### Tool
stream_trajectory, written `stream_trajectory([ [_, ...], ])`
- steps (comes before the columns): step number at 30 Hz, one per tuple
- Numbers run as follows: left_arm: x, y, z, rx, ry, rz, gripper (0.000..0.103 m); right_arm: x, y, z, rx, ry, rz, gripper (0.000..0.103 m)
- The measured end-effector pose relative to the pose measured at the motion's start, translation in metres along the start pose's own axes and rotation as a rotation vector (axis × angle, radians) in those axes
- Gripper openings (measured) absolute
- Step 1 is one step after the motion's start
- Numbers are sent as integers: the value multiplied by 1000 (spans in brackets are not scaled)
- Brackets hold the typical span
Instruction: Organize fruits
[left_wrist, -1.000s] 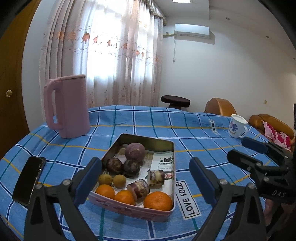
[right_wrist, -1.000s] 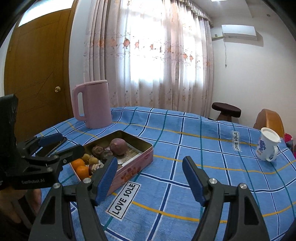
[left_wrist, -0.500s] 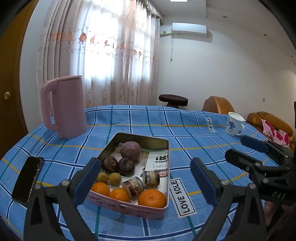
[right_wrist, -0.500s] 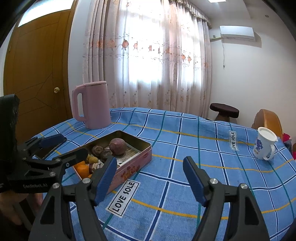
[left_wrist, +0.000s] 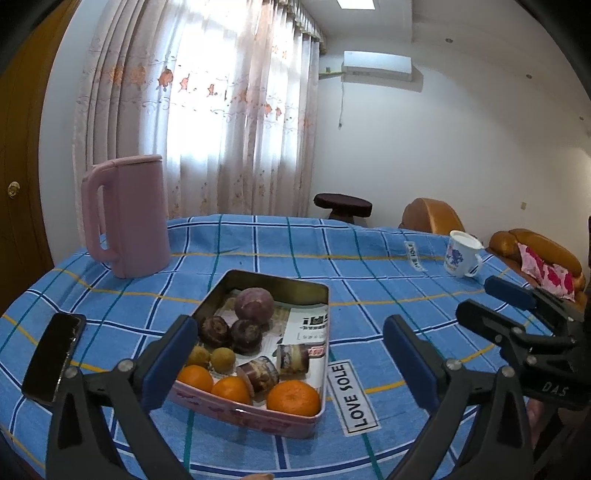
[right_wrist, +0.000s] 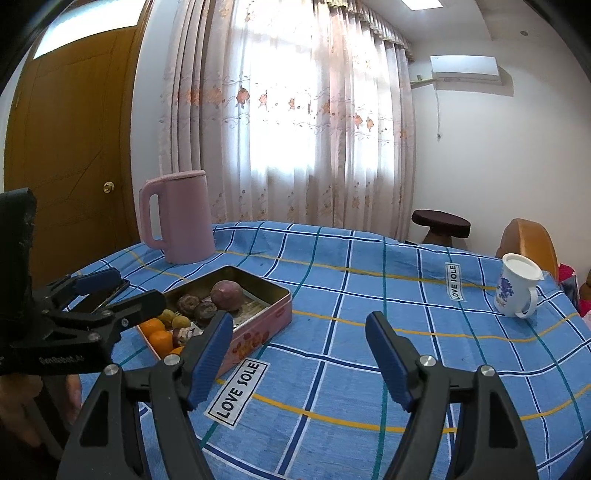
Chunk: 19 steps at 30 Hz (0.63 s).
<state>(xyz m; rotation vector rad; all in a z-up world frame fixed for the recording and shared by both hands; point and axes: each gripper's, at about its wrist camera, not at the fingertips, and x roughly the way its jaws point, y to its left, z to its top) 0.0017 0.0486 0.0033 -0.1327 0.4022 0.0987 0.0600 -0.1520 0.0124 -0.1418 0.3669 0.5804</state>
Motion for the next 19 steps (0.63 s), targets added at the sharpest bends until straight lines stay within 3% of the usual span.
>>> stream_trajectory([
  [19, 6, -3, -4, 9, 26, 5, 103, 3, -10, -10, 14, 18, -24, 76],
])
